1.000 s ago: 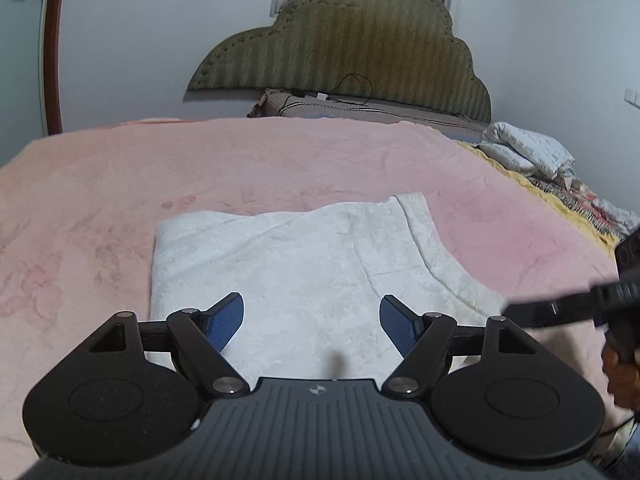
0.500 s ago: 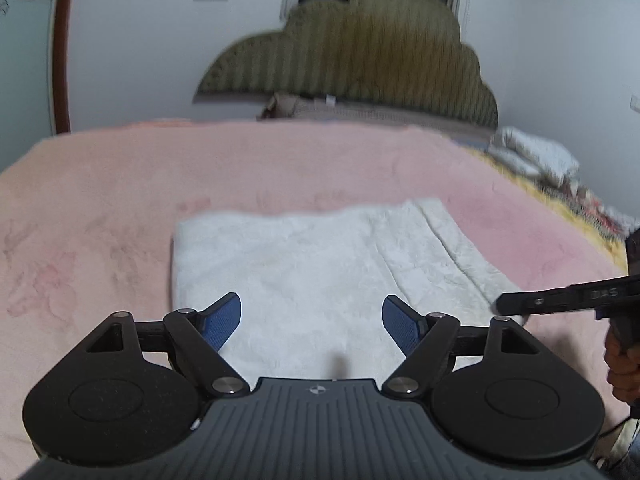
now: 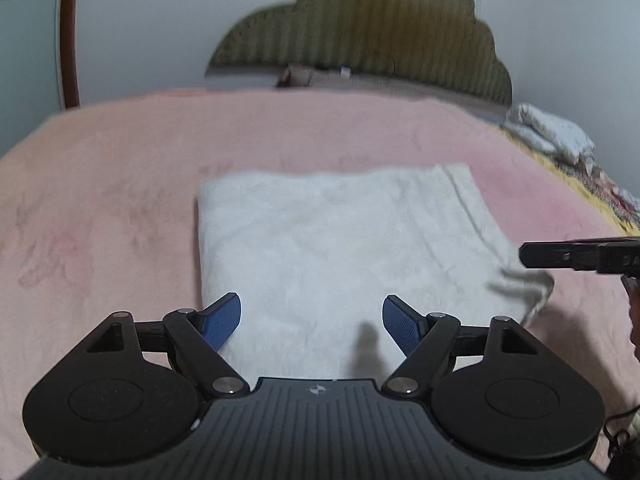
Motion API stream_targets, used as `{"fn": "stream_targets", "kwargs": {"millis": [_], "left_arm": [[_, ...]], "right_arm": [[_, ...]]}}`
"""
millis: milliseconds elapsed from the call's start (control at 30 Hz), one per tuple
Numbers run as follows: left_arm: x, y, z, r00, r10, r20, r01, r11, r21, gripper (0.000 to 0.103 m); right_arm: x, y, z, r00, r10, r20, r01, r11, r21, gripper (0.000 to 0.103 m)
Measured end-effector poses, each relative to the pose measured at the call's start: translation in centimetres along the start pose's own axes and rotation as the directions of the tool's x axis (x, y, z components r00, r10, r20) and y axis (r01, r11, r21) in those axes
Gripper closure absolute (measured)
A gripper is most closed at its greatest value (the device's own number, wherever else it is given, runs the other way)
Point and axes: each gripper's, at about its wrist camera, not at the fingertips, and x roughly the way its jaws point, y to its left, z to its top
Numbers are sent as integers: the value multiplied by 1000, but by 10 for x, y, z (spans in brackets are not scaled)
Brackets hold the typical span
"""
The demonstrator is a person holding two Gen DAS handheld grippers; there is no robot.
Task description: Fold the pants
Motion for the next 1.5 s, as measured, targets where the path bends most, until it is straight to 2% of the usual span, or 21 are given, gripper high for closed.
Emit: {"fn": "stream_targets", "kwargs": {"millis": [33,133,200,267,333,367,400,500,567,633,700,767,833,900,1067,1200,1267,1333,1367,1467,1500], "left_arm": [[2,-3,-4,1000,-1,-30,2,1000,28,23],[-13,-14,-15,998,47,37,-52,990,128,23],[-29,-16,-20,997,15,71,-28,983,184,22],[-38,-17,-24,997,-16,73,-2,973,232,16],[-38,-16,-27,997,-2,80,-19,967,256,15],[-35,-14,-26,996,20,83,-40,968,246,15],[-31,-11,-24,997,35,75,-51,974,221,15],[-29,1,-16,999,-12,47,7,994,105,15],[-36,-2,-16,996,-66,65,57,990,130,15],[-41,-16,-20,996,-71,62,53,965,257,14],[-40,-33,-30,998,-33,54,8,912,410,13],[-36,-45,-42,998,25,54,-49,859,510,13],[-31,-51,-51,997,49,53,-70,825,561,13],[-29,-57,-52,997,43,62,-70,817,572,13],[-25,-79,-44,995,2,104,-64,801,596,12],[-20,-106,-41,990,-55,131,-41,771,636,9],[-15,-120,-41,988,-75,139,-35,754,655,9],[-9,-129,-41,986,-87,143,-30,746,665,9],[-7,-132,-40,985,-95,143,-24,747,665,9],[2,-142,-36,984,-110,140,-9,752,659,9],[5,-145,-34,983,-108,147,-15,756,654,9]], "right_arm": [[9,2,-3,999,-32,-36,31,999,-26,90],[13,-6,-8,997,-67,-49,68,998,11,91],[1,-4,-5,999,-51,-16,52,998,27,90],[-11,-5,-4,998,-56,4,56,998,13,87],[-14,-15,-2,996,-90,21,89,995,51,69],[-13,-24,-1,993,-114,31,110,989,102,49],[-12,-34,-2,991,-129,40,121,980,161,44],[-13,-45,-4,996,-58,61,42,971,233,44],[-13,-37,-3,998,-21,53,10,980,197,44],[-10,-34,-4,999,-31,24,26,982,185,44],[-8,-40,-7,999,-44,-1,43,972,233,44],[-13,-51,-13,1000,-5,-6,7,949,315,44],[-20,-56,-19,998,67,17,-69,924,377,44],[-23,-59,-24,993,109,38,-115,900,420,45],[-19,-71,-32,990,135,41,-137,858,495,45],[-16,-70,-34,994,111,22,-108,865,490,48],[-14,-73,-38,990,134,38,-133,840,526,49],[-13,-69,-37,985,161,56,-166,840,517,51],[-12,-65,-35,986,157,55,-164,850,501,52],[-4,-64,-32,991,130,44,-135,868,477,82],[-2,-68,-32,991,125,47,-131,862,489,87]]}}
